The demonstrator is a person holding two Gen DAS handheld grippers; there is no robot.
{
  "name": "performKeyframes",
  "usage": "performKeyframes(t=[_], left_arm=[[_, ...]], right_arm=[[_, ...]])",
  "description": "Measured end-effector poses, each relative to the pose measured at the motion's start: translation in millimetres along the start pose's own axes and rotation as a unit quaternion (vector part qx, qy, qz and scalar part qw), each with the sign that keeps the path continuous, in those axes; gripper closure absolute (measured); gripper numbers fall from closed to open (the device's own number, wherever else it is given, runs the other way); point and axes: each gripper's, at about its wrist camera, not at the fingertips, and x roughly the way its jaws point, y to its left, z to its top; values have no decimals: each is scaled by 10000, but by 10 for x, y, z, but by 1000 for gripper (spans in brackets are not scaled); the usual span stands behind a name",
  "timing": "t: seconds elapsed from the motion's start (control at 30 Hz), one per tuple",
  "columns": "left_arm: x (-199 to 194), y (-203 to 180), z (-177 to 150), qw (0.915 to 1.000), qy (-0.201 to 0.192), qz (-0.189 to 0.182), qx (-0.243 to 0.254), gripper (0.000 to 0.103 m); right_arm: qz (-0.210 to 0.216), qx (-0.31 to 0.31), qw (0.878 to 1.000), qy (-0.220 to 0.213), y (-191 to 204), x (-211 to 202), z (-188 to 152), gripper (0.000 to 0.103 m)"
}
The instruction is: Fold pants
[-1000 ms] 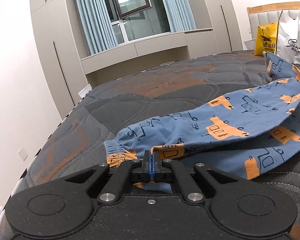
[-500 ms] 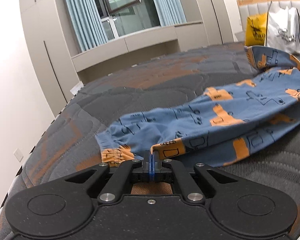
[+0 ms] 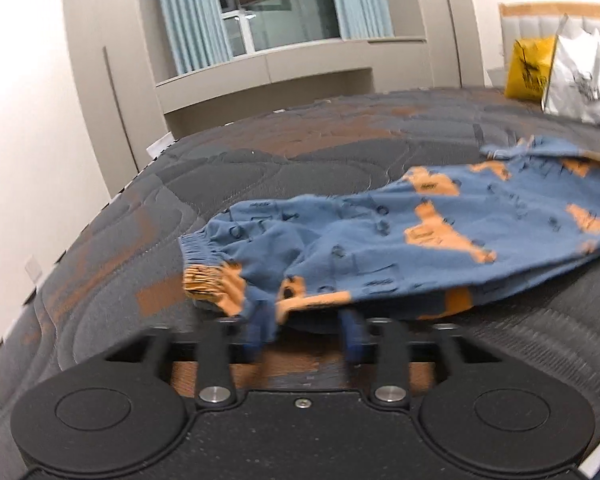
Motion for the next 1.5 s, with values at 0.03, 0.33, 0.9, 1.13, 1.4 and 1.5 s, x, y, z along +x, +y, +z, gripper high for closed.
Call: performKeyframes(t=[0.03, 0.33, 0.9, 1.13, 1.4, 1.5], left_arm=[[-33, -54, 9, 9999, -66, 35, -83, 26], [-104, -872, 288, 9944, -675, -245, -781, 1], [457, -2464, 844, 9761, -523, -1701, -1246, 1], [757, -2368, 1003, 9552, -168, -1939, -2228, 7], [975, -2285, 1043, 9451, 62, -1844, -2698, 56], [999, -2300, 1080, 9413, 15, -1960, -2748, 87]], right_arm=[[-77, 81, 9999, -29, -32, -44, -23, 48], [-1177, 1786, 9766, 225, -703, -504, -594, 0], [-761, 4442, 8908, 577, -1867, -711, -1479, 92], [-1197, 3889, 9118, 552, -2048, -882, -1397, 96], [-1416, 3742, 9124, 858, -1930, -750, -1537, 67], [-1459, 3829, 9100, 632, -1991, -800, -1537, 37]])
